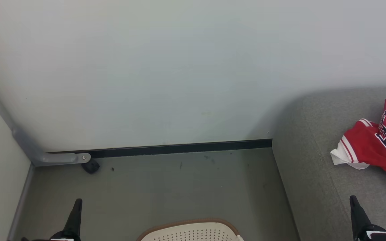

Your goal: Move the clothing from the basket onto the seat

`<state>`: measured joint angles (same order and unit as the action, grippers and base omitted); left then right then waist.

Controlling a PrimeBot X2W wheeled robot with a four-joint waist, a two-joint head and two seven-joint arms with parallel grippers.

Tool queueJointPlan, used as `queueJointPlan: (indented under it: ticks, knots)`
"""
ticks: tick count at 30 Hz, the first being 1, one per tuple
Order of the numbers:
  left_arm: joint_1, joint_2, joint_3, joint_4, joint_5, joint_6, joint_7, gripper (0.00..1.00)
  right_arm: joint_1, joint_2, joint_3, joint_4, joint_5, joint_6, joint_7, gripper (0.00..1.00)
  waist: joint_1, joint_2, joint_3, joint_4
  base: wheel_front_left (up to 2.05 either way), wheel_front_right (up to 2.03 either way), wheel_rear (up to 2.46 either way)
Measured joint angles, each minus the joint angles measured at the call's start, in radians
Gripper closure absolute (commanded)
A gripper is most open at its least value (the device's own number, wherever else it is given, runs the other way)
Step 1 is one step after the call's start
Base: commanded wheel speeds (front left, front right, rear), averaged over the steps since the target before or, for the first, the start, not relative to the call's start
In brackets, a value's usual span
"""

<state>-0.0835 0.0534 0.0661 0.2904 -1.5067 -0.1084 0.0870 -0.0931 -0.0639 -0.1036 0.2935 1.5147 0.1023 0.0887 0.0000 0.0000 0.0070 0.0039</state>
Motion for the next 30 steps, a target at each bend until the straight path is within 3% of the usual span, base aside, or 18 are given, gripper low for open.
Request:
queueJointPlan:
  ticks: [8,30]
  knots:
    - [-0.001,-0.012,0.025,0.005,-0.092,-0.015,0.027,1.00,0.000,0.019,-0.029,0.004,0.080,0.018,0.025,1.00,0.0000,0.0000,-0.005,-0.004,0.00,0.00,0.00]
    - [-0.001,-0.012,0.025,0.006,-0.094,-0.015,0.027,1.00,0.000,0.020,-0.030,0.004,0.080,0.018,0.025,1.00,0.0000,0.0000,-0.005,-0.004,0.00,0.00,0.00]
